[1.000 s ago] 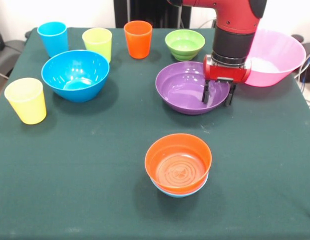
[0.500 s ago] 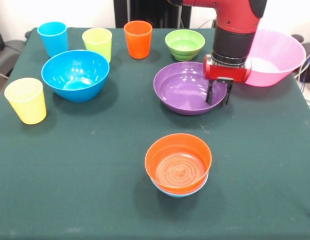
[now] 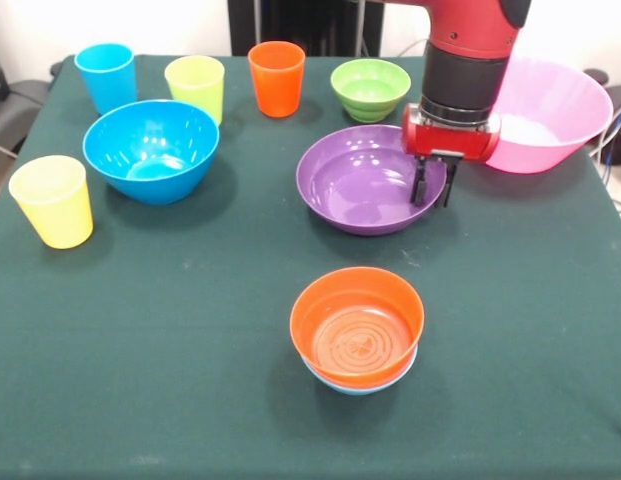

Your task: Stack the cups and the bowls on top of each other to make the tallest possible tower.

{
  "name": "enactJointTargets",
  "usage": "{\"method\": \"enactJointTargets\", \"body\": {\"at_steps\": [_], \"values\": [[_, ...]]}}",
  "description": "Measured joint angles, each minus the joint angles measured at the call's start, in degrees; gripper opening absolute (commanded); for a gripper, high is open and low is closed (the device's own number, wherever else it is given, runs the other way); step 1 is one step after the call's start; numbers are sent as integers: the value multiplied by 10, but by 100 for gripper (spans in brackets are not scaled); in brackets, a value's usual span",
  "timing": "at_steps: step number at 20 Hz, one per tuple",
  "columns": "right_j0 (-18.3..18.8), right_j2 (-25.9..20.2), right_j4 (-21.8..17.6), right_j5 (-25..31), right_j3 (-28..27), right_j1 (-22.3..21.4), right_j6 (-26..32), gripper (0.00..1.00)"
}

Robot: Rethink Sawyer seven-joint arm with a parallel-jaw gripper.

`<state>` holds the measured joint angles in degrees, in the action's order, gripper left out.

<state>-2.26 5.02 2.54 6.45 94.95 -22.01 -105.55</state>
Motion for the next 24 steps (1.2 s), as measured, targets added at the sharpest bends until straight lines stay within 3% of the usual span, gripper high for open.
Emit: {"method": "enactJointTargets", "body": {"at_steps": [24], "values": [[0, 11, 0, 0, 0, -17, 0, 0]]}}
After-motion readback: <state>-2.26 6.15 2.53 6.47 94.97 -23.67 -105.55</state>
